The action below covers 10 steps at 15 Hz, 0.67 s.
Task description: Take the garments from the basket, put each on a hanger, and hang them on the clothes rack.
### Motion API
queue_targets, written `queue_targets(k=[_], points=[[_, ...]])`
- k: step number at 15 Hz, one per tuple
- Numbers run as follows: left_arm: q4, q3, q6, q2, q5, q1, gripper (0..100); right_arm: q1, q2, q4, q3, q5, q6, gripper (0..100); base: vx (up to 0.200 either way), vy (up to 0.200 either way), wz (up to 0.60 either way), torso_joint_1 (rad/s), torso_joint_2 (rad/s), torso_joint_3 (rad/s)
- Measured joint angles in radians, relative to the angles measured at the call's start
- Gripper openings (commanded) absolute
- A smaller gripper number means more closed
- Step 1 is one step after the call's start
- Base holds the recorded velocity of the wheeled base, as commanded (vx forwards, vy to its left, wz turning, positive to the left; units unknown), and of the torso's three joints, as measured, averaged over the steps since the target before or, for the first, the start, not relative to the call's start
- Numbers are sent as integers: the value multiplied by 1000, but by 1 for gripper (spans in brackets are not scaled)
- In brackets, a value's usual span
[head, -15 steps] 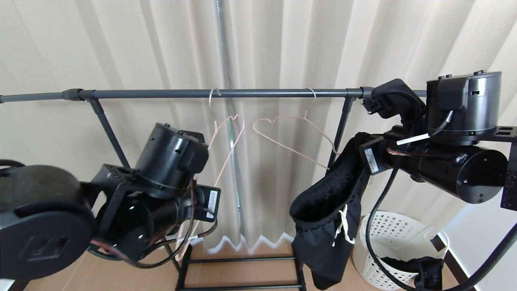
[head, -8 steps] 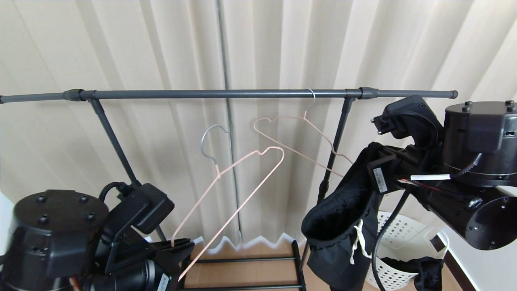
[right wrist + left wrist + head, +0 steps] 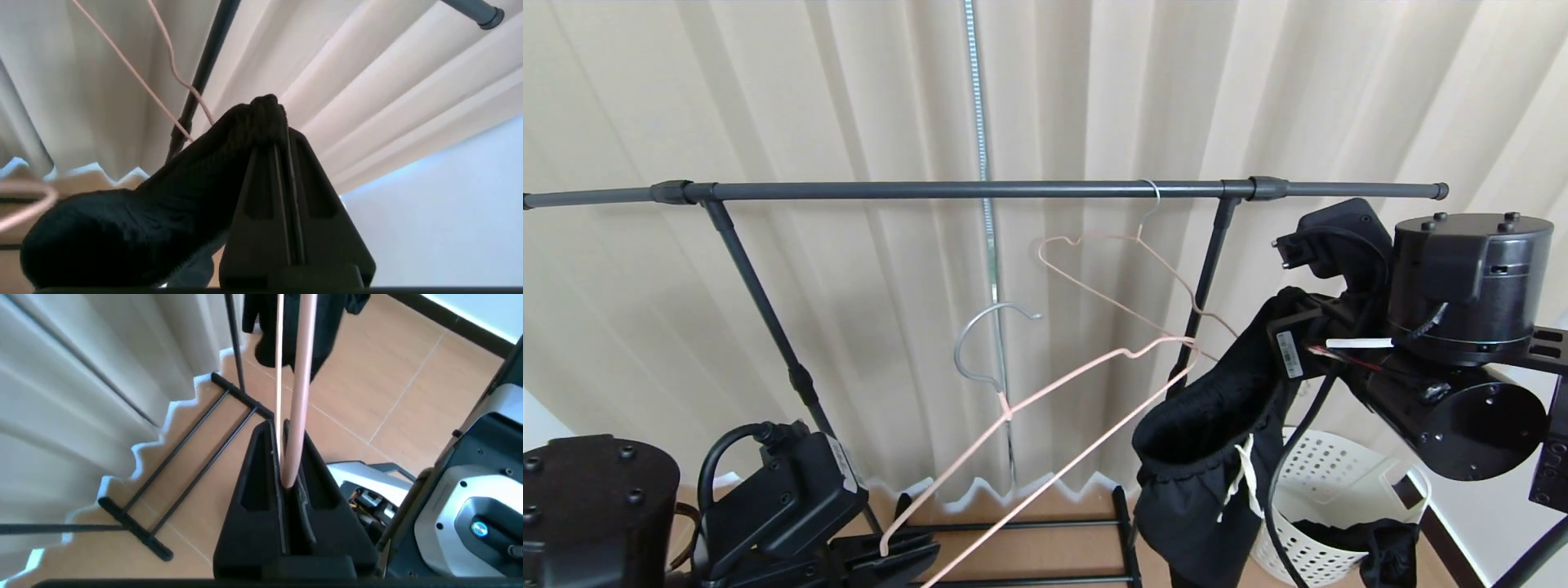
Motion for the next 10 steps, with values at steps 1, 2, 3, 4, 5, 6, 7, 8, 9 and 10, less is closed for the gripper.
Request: queue_targets(k=[1, 2, 3, 4, 5, 6, 7, 8, 9, 10], points=[[-6, -6, 9, 6, -7, 0, 0, -2, 3, 0, -4, 0, 1, 0, 0, 0, 0, 0, 0, 0], [-17, -10, 16, 17, -19, 0, 0, -3, 7, 0, -7, 0, 1, 0, 0, 0, 0, 0, 0, 0], [-39, -16, 20, 34, -32, 0, 0, -4, 9, 0, -8, 0, 1, 0, 0, 0, 0, 0, 0, 0], [-67, -25, 21, 56, -45, -1, 0, -3, 12, 0, -10, 1, 1, 0, 0, 0, 0, 0, 0, 0], [-97, -36, 23, 87, -54, -1, 0, -3, 19, 0, -14, 0, 3, 0, 0, 0, 0, 0, 0, 0], [-129, -49, 24, 120, -59, -1, 0, -3, 27, 0, -20, 2, 3, 0, 0, 0, 0, 0, 0, 0], [-157, -56, 26, 149, -61, -1, 0, -3, 32, 0, -23, 2, 3, 0, 0, 0, 0, 0, 0, 0], [-181, -61, 26, 175, -61, -1, 0, -3, 36, 0, -25, 2, 3, 0, 0, 0, 0, 0, 0, 0], [-202, -63, 26, 200, -62, -2, 0, -3, 39, 0, -26, 3, 3, 0, 0, 0, 0, 0, 0, 0], [-214, -64, 26, 217, -62, -1, 0, -1, 44, -1, -28, 4, 4, 0, 0, 0, 0, 0, 0, 0]])
